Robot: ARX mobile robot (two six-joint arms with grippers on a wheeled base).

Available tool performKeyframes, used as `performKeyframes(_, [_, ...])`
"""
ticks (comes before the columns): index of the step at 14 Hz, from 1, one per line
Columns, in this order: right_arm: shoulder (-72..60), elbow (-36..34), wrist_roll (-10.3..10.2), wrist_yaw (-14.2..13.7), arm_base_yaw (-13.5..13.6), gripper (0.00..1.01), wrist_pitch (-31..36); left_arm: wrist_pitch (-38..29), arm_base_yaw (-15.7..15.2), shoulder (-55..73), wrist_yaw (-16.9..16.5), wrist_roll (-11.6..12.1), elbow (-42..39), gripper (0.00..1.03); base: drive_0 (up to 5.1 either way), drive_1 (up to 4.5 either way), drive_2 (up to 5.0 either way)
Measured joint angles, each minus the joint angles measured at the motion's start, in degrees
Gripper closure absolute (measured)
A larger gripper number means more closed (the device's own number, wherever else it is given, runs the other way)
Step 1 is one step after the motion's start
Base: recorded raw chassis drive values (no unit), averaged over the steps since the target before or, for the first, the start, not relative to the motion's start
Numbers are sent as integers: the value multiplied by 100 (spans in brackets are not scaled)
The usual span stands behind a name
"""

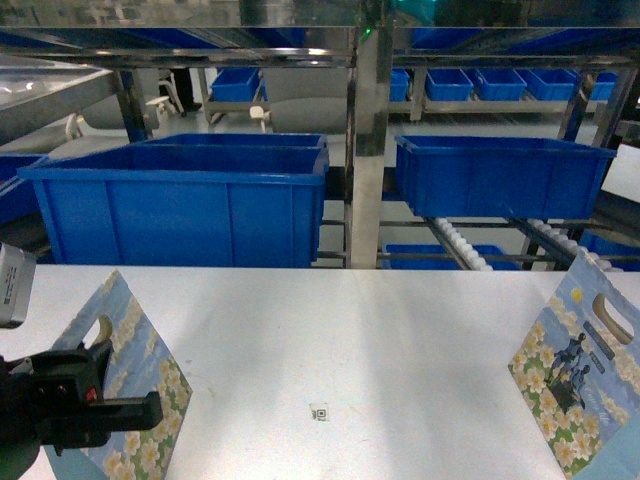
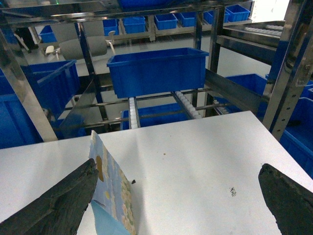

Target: Move flower gift bag to table near conveyor

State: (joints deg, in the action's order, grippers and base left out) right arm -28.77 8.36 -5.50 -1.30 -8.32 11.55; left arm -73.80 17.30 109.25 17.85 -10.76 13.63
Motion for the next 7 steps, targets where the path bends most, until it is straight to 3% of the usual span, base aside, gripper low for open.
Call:
performKeyframes(5, [0,0,0,0,0,3,0,68,-219,-743,-254,0,-149,20,0,0,0])
performKeyframes(6, [0,0,0,0,0,3,0,361,-219,-1078,-275,0,-164,7,0,0,0])
performKeyframes(7, [0,0,0,0,0,3,0,785,-170,-1482,-293,17,-212,4,0,0,0])
